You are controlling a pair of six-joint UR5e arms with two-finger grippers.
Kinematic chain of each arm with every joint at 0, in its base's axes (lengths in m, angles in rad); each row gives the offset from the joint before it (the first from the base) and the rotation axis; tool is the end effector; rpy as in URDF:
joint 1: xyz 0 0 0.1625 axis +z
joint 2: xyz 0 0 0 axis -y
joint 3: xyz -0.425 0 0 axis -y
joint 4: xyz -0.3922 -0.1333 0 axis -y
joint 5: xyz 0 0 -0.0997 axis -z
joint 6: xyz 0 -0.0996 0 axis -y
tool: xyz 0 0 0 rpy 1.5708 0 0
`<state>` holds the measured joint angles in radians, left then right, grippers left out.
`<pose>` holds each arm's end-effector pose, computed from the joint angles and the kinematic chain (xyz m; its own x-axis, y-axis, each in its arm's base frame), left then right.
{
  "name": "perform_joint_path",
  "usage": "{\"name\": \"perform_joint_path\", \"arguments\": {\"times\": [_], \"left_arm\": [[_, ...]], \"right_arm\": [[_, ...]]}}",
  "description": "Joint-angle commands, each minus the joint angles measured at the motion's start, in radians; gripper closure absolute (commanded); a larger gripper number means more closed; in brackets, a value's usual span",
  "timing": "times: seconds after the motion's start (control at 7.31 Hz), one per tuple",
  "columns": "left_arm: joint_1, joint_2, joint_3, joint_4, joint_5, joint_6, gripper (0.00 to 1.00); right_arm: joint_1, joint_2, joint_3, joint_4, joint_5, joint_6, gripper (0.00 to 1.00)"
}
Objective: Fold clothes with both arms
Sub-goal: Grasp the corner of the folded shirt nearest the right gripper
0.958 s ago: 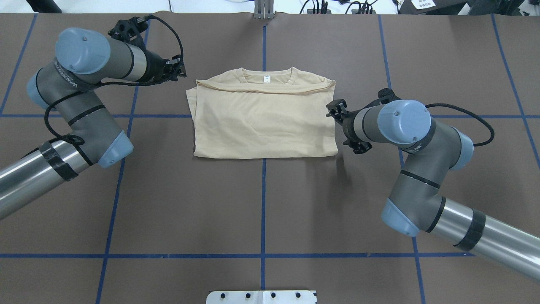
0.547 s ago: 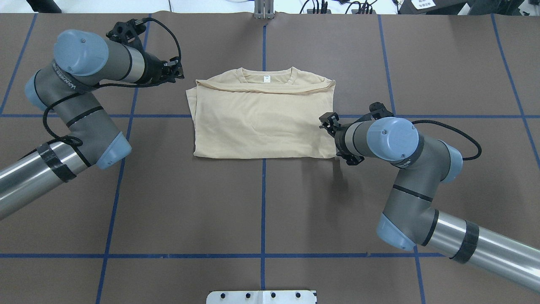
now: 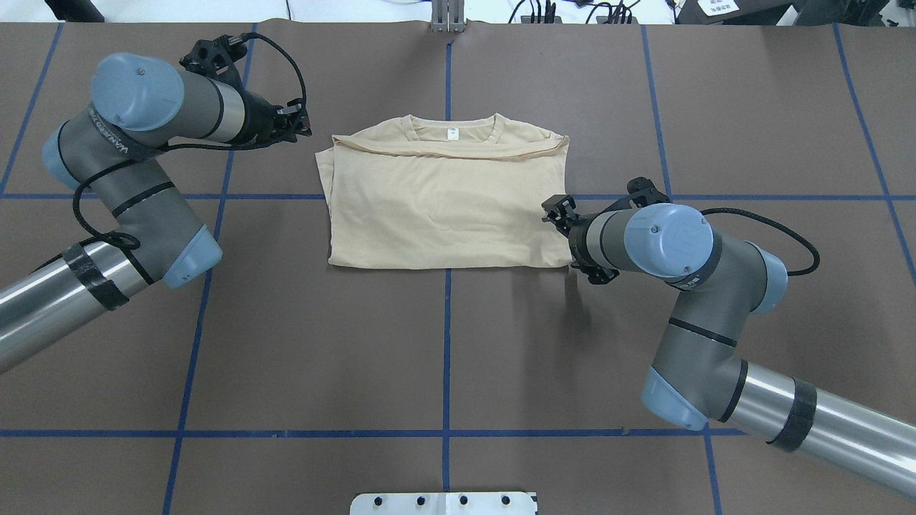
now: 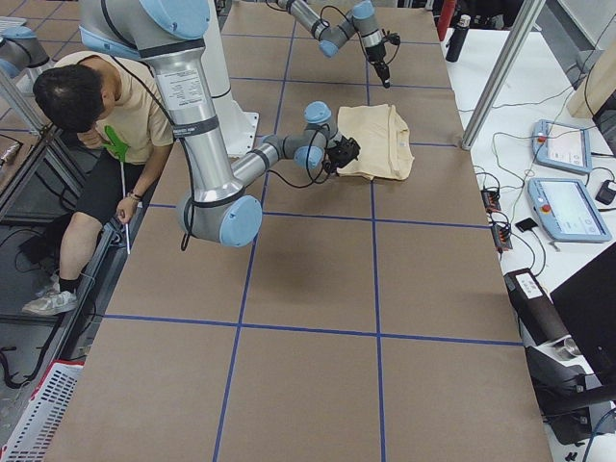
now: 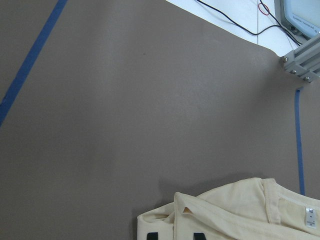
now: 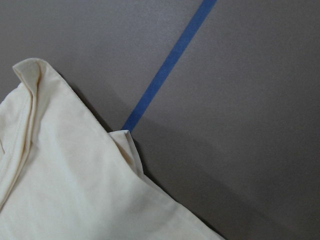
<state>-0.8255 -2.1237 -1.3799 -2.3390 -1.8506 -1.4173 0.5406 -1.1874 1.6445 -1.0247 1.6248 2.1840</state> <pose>0.4099 -0.6002 0.3359 0.3679 -0.1820 -0.9119 0.4864 0.8735 0.0219 -0.4901 -0.4434 0.3529 0.1037 0.7325 0.6729 -0.6536 0.5601 -0.5090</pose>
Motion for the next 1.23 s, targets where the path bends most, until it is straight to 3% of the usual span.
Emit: {"name": "perform_joint_path", "arguments": {"times": [0.0, 0.41, 0.55, 0.68, 0.82, 1.09], "left_arm": [[0.002, 0.001, 0.001, 0.0, -0.001, 0.0, 0.64], [0.003, -0.001, 0.001, 0.0, 0.001, 0.0, 0.65], [0.002, -0.001, 0.002, 0.0, 0.001, 0.0, 0.65], [0.003, -0.001, 0.002, 0.0, 0.001, 0.0, 0.65], [0.003, -0.001, 0.004, 0.0, 0.001, 0.001, 0.65], [0.003, -0.001, 0.005, -0.002, 0.007, 0.001, 0.65]], "right_arm": [[-0.002, -0.001, 0.0, 0.0, 0.0, 0.0, 0.03], [-0.008, -0.017, 0.0, 0.0, 0.0, 0.0, 0.06], [-0.01, -0.017, 0.0, 0.0, 0.001, 0.0, 0.22], [-0.008, -0.015, 0.003, -0.003, 0.001, 0.006, 0.74], [-0.008, -0.017, 0.009, -0.008, 0.003, 0.008, 1.0], [-0.005, -0.021, 0.031, -0.008, 0.01, 0.005, 1.0]]}}
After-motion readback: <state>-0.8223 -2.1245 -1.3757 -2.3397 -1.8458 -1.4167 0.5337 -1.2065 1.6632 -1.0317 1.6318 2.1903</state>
